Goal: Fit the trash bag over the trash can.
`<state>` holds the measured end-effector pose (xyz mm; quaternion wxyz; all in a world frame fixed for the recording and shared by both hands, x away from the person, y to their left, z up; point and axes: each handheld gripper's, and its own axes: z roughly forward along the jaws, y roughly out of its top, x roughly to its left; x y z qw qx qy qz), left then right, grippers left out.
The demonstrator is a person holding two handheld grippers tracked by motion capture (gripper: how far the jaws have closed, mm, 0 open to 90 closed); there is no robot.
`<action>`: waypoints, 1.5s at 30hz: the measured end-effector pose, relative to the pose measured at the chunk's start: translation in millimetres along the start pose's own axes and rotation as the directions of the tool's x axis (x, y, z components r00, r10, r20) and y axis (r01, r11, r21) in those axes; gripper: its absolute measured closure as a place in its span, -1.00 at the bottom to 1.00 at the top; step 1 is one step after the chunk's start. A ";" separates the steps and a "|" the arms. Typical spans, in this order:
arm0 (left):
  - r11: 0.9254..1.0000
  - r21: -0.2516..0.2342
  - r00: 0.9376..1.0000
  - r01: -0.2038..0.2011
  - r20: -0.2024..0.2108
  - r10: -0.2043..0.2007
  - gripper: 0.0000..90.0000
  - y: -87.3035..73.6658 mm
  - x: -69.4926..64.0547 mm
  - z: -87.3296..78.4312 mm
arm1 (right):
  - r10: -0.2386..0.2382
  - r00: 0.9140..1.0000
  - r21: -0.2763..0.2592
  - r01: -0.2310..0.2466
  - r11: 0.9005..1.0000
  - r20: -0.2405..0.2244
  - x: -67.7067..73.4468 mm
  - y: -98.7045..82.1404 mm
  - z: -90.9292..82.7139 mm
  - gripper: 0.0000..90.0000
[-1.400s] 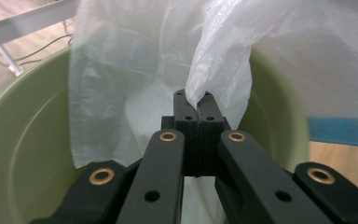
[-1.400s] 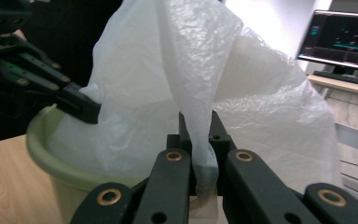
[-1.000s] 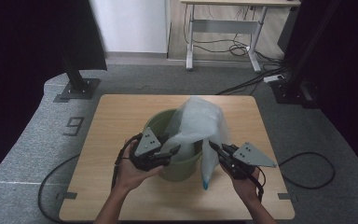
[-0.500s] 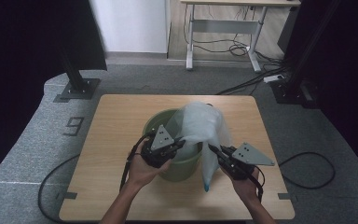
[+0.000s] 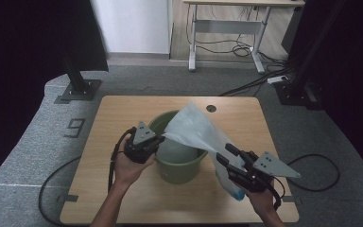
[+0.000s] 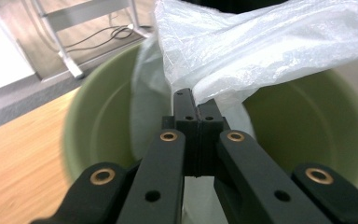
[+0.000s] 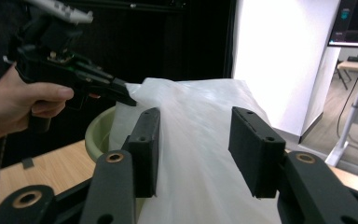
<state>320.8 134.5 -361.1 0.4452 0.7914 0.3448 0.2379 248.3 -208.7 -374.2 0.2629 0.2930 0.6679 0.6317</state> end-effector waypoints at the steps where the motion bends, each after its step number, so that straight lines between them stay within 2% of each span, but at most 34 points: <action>1: 1.000 0.001 1.000 0.012 -0.003 -0.012 1.00 -1.5 3.5 -0.8 | 0.011 1.000 -0.001 -0.011 1.000 0.005 -3.0 -0.1 -2.0 0.16; 8: 0.998 -0.004 0.998 0.065 -0.016 -0.065 1.00 -10.7 23.2 -6.9 | 0.113 0.993 0.009 -0.114 0.993 0.041 -28.3 -11.4 -10.5 0.11; 13: 0.997 -0.007 0.996 0.083 -0.026 -0.083 1.00 -13.6 28.4 -9.4 | 0.131 0.987 0.052 -0.136 0.989 0.090 -41.9 -26.6 -7.5 0.08; 21: 0.995 -0.003 0.995 0.095 -0.035 -0.095 1.00 -14.5 31.3 -8.0 | 0.167 0.982 0.096 -0.174 0.980 0.084 -43.2 -46.4 0.4 -0.03; 25: 0.996 -0.004 0.995 0.091 -0.045 -0.092 0.99 -14.4 29.3 -7.8 | 0.156 0.986 0.116 -0.162 0.980 0.060 -34.1 -51.6 5.0 -0.11; 31: 0.995 0.002 0.994 0.095 -0.045 -0.095 1.00 -15.1 28.9 -6.5 | 0.108 0.994 0.153 -0.112 0.982 0.032 0.3 -71.8 10.2 -0.24; 35: 0.996 0.002 0.995 0.094 -0.046 -0.094 1.00 -15.6 28.7 -7.0 | 0.107 0.994 0.148 -0.110 0.983 0.026 14.4 -81.8 10.6 -0.30; 41: 0.995 0.003 0.994 0.098 -0.038 -0.098 0.99 -15.4 28.0 -5.7 | 0.085 0.996 0.129 -0.084 0.988 -0.002 41.0 -79.5 12.4 -0.35; 45: 0.996 0.007 0.995 0.093 -0.032 -0.093 0.99 -15.1 26.5 -4.4 | 0.062 0.998 0.138 -0.062 0.988 0.005 49.3 -82.3 18.4 -0.37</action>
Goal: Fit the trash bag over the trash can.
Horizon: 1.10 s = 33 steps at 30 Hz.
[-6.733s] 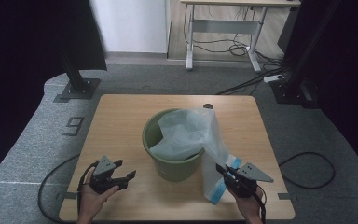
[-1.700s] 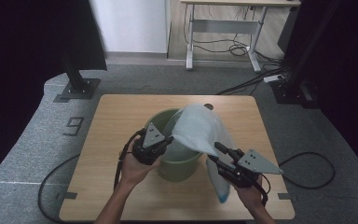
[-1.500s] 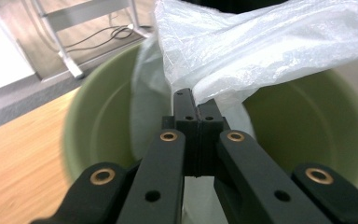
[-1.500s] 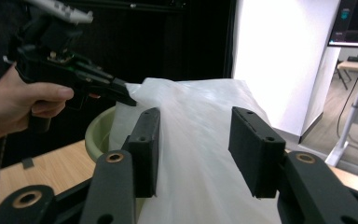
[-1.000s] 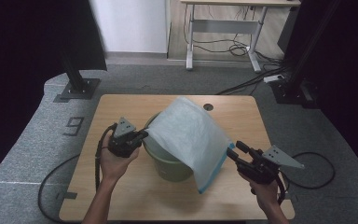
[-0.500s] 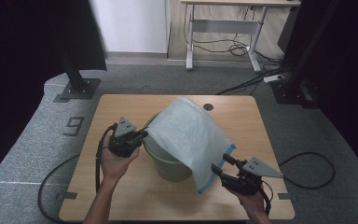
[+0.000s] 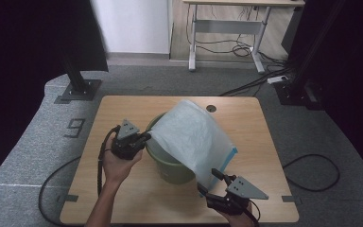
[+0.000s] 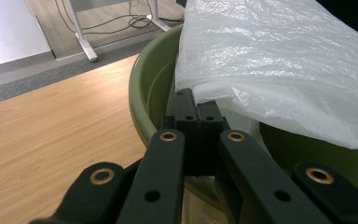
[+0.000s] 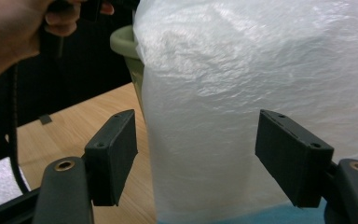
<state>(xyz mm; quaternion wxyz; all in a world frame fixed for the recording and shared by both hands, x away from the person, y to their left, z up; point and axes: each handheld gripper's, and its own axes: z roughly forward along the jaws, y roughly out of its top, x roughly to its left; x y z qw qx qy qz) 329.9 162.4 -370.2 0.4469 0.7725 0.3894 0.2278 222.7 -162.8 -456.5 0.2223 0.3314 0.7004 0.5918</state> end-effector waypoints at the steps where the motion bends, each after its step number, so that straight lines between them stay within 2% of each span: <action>1: 1.000 0.001 1.000 0.000 0.002 0.000 0.99 0.0 0.0 0.2 | -0.003 1.000 0.005 0.003 1.000 0.005 0.3 -1.3 1.9 -0.37; 8: 1.000 0.001 1.000 0.011 0.013 -0.011 0.99 0.6 1.4 0.4 | 0.008 0.999 0.043 -0.010 0.999 0.046 -0.1 -7.7 14.7 -0.37; 11: 1.000 0.000 1.000 0.013 0.017 -0.013 0.99 1.0 1.2 0.1 | 0.002 0.997 0.059 -0.007 0.998 0.078 -0.4 -8.9 19.9 -0.26; 13: 1.000 0.000 1.000 0.010 0.019 -0.010 1.00 1.3 0.8 0.3 | 0.000 0.996 0.061 -0.006 0.998 0.092 -3.3 -9.5 23.1 -0.07; 17: 1.000 0.001 1.000 0.012 0.023 -0.012 0.99 1.6 0.6 1.3 | -0.007 0.997 0.038 0.004 0.999 0.083 -10.2 -8.5 25.6 0.46; 24: 1.000 -0.001 0.999 0.015 0.030 -0.015 0.99 1.7 1.8 1.5 | -0.022 0.998 0.010 0.021 1.000 0.058 -18.6 -1.0 22.3 0.96; 29: 1.000 -0.011 0.999 0.012 0.030 -0.012 0.89 2.6 0.5 1.6 | -0.046 0.999 -0.012 0.046 0.999 0.028 -18.0 8.4 16.1 0.98; 33: 0.998 -0.057 1.000 -0.005 0.021 0.007 0.54 4.4 -4.5 -3.8 | -0.064 0.998 -0.048 0.065 0.997 0.022 -16.1 20.4 8.0 0.98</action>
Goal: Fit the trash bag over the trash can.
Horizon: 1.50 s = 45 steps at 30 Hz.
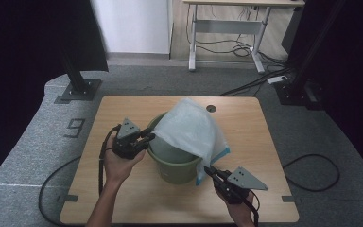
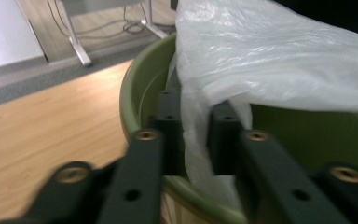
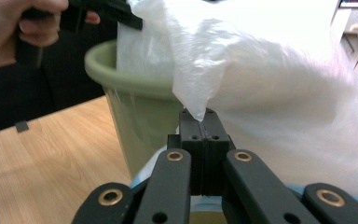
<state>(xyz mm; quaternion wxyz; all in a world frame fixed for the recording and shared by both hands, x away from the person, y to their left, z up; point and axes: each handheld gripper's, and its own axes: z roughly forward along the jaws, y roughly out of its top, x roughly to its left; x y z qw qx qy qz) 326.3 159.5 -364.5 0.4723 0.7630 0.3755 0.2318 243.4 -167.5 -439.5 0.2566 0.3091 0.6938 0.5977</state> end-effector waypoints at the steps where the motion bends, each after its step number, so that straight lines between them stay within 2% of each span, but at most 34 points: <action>1: 1.000 -0.012 1.000 -0.010 -0.002 0.010 0.46 0.7 -2.0 -2.3 | -0.004 1.000 -0.007 0.004 1.000 0.000 -0.8 3.9 -1.9 0.98; 6: 0.997 -0.051 0.999 -0.053 0.004 0.053 0.13 3.7 -12.7 -14.5 | -0.010 1.000 -0.032 0.011 0.999 0.008 -7.5 24.8 -8.3 0.98; 9: 0.996 -0.058 0.997 -0.071 0.029 0.073 0.00 4.9 -19.0 -19.9 | -0.021 1.000 -0.035 0.022 0.999 0.011 -10.3 35.3 -8.7 0.98; 16: 0.991 -0.084 0.990 -0.107 0.080 0.114 -0.15 9.3 -37.9 -27.1 | -0.044 0.999 -0.024 0.044 0.999 0.007 -9.3 45.6 -4.7 0.98; 19: 0.989 -0.085 0.984 -0.122 0.121 0.132 -0.17 12.4 -45.1 -26.0 | -0.047 0.999 -0.016 0.047 0.999 0.000 -8.8 46.4 -2.5 0.98; 23: 0.984 -0.085 0.967 -0.159 0.187 0.173 -0.18 16.3 -60.1 -19.2 | -0.047 0.999 -0.010 0.047 0.999 -0.005 -8.5 48.0 -0.1 0.98; 25: 0.981 -0.080 0.959 -0.180 0.206 0.192 -0.18 17.9 -67.7 -14.0 | -0.046 0.999 -0.008 0.046 0.999 -0.006 -9.0 48.8 1.0 0.98; 27: 0.978 -0.073 0.955 -0.196 0.214 0.207 -0.17 19.6 -74.1 -8.0 | -0.043 0.999 -0.007 0.043 0.999 -0.009 -9.5 49.5 1.9 0.98; 29: 0.976 -0.070 0.953 -0.207 0.214 0.217 -0.07 21.1 -78.9 -2.2 | -0.042 0.999 -0.006 0.042 0.999 -0.012 -9.5 50.2 2.1 0.98; 31: 0.975 -0.064 0.949 -0.214 0.222 0.223 0.12 22.1 -82.0 3.2 | -0.043 0.999 -0.005 0.043 0.999 -0.014 -9.5 50.4 1.8 0.98; 35: 0.977 -0.051 0.947 -0.206 0.239 0.213 0.48 23.2 -84.9 10.0 | -0.038 0.999 -0.005 0.038 0.999 -0.015 -10.6 50.2 0.5 0.97; 40: 0.985 -0.035 0.952 -0.172 0.250 0.175 0.80 25.2 -82.4 13.2 | -0.033 0.999 -0.004 0.033 0.999 -0.015 -12.5 50.0 -0.2 0.97; 43: 0.987 -0.016 0.952 -0.162 0.259 0.160 0.99 25.9 -80.2 14.9 | -0.029 0.999 -0.005 0.029 1.000 -0.018 -13.1 49.9 -0.2 0.97; 45: 0.988 -0.015 0.953 -0.153 0.264 0.152 1.00 25.9 -78.4 14.7 | -0.029 0.999 -0.004 0.029 1.000 -0.018 -13.4 49.6 -0.1 0.97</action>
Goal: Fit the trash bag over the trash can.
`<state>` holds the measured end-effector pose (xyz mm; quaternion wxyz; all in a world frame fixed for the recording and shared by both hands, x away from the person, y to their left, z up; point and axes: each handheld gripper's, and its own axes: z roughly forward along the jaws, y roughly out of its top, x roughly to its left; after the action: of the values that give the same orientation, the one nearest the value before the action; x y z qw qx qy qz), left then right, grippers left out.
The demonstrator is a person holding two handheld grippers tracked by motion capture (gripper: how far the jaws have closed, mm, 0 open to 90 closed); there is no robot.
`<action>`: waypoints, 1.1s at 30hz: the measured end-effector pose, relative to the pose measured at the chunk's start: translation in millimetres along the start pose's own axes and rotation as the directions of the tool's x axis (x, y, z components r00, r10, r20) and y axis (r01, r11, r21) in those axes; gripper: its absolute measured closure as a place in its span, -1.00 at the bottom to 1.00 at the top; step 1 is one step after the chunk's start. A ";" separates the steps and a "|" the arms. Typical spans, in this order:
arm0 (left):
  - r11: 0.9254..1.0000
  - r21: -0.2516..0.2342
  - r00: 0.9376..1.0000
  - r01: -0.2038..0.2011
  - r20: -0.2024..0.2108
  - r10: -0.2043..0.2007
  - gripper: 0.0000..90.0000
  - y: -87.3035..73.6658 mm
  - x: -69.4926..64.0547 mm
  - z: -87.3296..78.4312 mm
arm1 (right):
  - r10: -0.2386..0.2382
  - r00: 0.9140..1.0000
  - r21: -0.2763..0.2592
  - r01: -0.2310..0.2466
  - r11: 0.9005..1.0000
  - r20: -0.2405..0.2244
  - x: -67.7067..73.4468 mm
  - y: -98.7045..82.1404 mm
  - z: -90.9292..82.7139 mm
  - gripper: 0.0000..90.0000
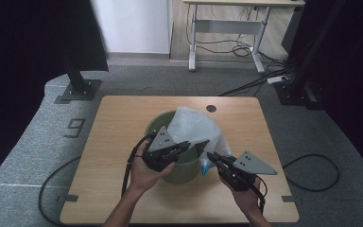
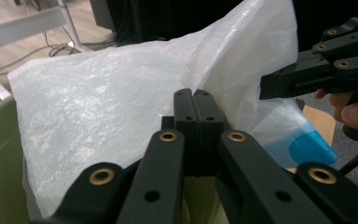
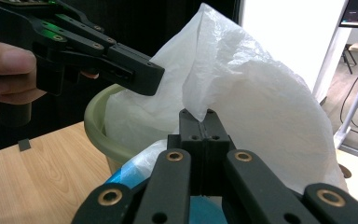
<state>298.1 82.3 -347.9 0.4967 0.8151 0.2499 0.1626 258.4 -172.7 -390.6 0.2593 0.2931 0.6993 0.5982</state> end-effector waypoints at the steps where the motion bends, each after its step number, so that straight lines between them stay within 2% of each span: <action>1: 1.000 -0.004 1.000 0.007 0.003 -0.007 1.00 -0.1 0.7 -0.6 | 0.002 1.000 0.002 -0.002 1.000 -0.002 -0.3 -0.3 0.0 0.97; 3: 1.000 -0.009 1.000 0.014 0.000 -0.014 1.00 -0.4 3.2 -2.1 | 0.010 1.000 0.006 -0.010 1.000 -0.008 -1.1 -1.1 -0.1 0.90; 5: 1.000 -0.009 0.999 0.020 -0.032 -0.020 1.00 -0.4 7.7 -4.8 | 0.032 0.999 0.002 -0.032 0.999 -0.018 -2.7 -1.9 -1.1 0.70; 7: 0.999 -0.015 0.997 0.051 -0.051 -0.052 1.00 -1.2 18.3 -9.5 | 0.053 0.998 -0.016 -0.053 0.998 -0.031 -4.4 -2.9 -4.1 0.57; 8: 0.998 -0.017 0.996 0.064 -0.057 -0.065 1.00 -1.7 22.4 -11.3 | 0.047 0.998 -0.034 -0.048 0.998 -0.036 -4.9 -3.6 -7.3 0.53; 13: 0.990 -0.034 0.985 0.140 -0.096 -0.142 1.00 -8.3 49.1 -24.2 | 0.050 0.999 -0.082 -0.051 0.995 -0.019 -10.2 -5.7 -22.3 0.38; 18: 0.981 -0.043 0.971 0.191 -0.140 -0.195 1.00 -16.0 70.6 -35.4 | 0.082 0.996 -0.068 -0.081 0.994 0.024 -23.9 -12.2 -27.9 0.23; 23: 0.970 -0.054 0.959 0.238 -0.146 -0.244 1.00 -22.1 86.4 -42.8 | 0.099 0.992 -0.059 -0.095 0.994 0.079 -35.6 -23.8 -25.5 0.13; 27: 0.960 -0.049 0.949 0.274 -0.146 -0.279 1.00 -26.7 96.7 -43.8 | 0.116 0.987 -0.054 -0.110 0.992 0.110 -38.9 -32.4 -25.5 0.02; 33: 0.954 -0.045 0.943 0.296 -0.146 -0.299 1.00 -30.5 98.5 -41.5 | 0.108 0.988 -0.034 -0.105 0.994 0.112 -31.7 -44.0 -33.3 0.01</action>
<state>350.2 180.2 -354.6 0.5041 0.7479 0.4051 0.1498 252.3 -223.3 -428.8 0.2706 0.3600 0.6583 0.6031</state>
